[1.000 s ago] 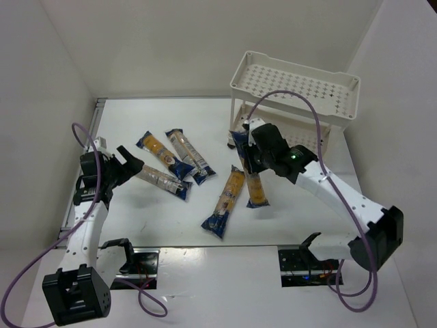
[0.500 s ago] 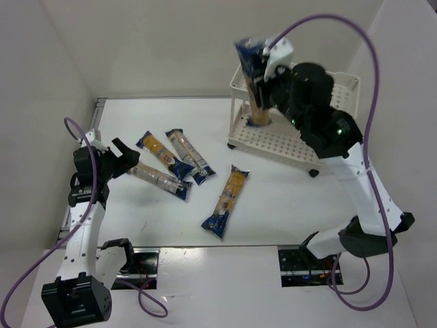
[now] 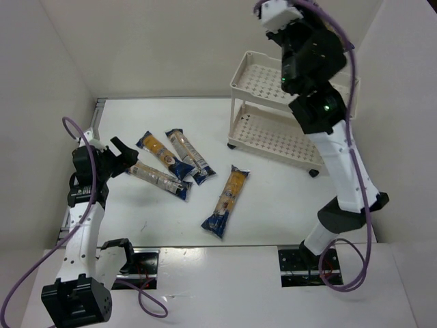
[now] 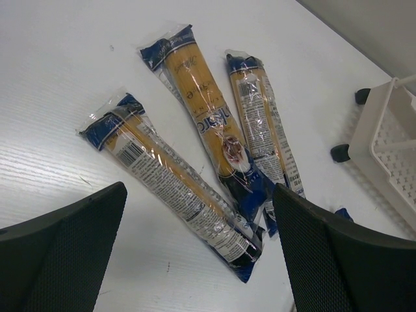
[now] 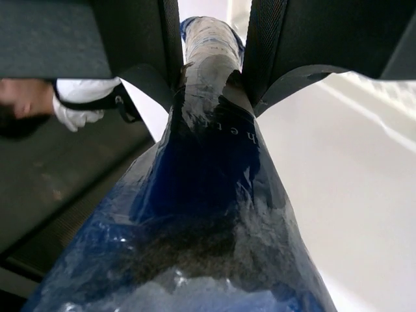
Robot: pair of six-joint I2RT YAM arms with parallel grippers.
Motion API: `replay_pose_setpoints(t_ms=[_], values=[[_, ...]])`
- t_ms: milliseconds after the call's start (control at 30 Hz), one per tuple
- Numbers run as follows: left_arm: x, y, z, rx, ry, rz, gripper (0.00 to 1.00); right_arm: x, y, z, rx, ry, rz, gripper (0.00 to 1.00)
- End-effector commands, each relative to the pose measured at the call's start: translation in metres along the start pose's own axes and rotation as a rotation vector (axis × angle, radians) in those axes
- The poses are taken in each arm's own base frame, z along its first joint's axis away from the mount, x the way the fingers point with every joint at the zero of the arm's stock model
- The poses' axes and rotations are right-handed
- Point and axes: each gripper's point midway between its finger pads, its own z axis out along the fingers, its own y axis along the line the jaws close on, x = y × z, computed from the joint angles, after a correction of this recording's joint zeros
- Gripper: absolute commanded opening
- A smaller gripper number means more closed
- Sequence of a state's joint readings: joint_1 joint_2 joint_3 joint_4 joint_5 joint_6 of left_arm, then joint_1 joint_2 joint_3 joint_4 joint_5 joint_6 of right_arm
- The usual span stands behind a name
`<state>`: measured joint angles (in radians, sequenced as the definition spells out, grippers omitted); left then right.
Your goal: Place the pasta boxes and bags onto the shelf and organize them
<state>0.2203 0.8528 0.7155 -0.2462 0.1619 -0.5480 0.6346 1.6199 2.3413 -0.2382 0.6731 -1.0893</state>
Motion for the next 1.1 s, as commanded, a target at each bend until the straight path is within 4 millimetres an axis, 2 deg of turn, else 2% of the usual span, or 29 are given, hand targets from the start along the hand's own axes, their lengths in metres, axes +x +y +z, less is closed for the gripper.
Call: replay_pose_setpoints(t_ms=[0, 33, 233, 300, 367, 433, 533, 567, 633, 800, 867, 900, 1000, 1067], values=[[-0.021, -0.012, -0.008, 0.046, -0.074, 0.037, 1.00, 0.021, 0.008, 0.016, 0.034, 0.092, -0.233, 0.00], [-0.021, -0.012, -0.008, 0.046, -0.074, 0.037, 1.00, 0.032, 0.026, 0.019, -0.003, 0.124, -0.272, 0.00], [-0.016, -0.011, -0.008, 0.054, -0.069, 0.037, 1.00, 0.077, 0.050, 0.027, -0.071, 0.213, -0.385, 0.00], [-0.016, -0.013, -0.008, 0.062, -0.065, 0.037, 1.00, 0.089, 0.049, 0.031, -0.071, 0.231, -0.377, 0.00], [-0.016, -0.013, -0.008, 0.062, -0.065, 0.037, 1.00, 0.095, 0.050, 0.033, -0.084, 0.238, -0.375, 0.29], [-0.017, -0.014, -0.010, 0.066, -0.073, 0.039, 1.00, 0.100, 0.059, 0.032, -0.116, 0.245, -0.387, 0.46], [-0.017, -0.014, -0.010, 0.066, -0.073, 0.039, 1.00, 0.110, 0.066, 0.032, -0.133, 0.267, -0.398, 0.57], [-0.015, -0.013, -0.011, 0.062, -0.065, 0.037, 1.00, 0.115, 0.061, 0.034, -0.125, 0.279, -0.401, 0.68], [-0.015, -0.014, -0.011, 0.063, -0.065, 0.028, 1.00, 0.124, 0.058, 0.037, -0.113, 0.293, -0.397, 0.73], [-0.011, -0.014, -0.012, 0.072, -0.058, 0.019, 1.00, 0.124, 0.049, 0.037, -0.090, 0.289, -0.357, 0.83], [-0.011, -0.014, -0.012, 0.072, -0.058, 0.019, 1.00, 0.117, 0.035, 0.032, -0.065, 0.276, -0.328, 0.83], [-0.011, -0.014, -0.012, 0.072, -0.058, 0.019, 1.00, 0.113, 0.033, 0.034, -0.055, 0.260, -0.317, 0.86], [-0.013, -0.017, -0.012, 0.084, -0.062, 0.021, 1.00, 0.093, 0.005, 0.030, 0.029, 0.203, -0.192, 0.88], [-0.013, -0.017, -0.012, 0.084, -0.062, 0.021, 1.00, 0.073, -0.016, 0.027, 0.082, 0.139, -0.055, 0.95]])
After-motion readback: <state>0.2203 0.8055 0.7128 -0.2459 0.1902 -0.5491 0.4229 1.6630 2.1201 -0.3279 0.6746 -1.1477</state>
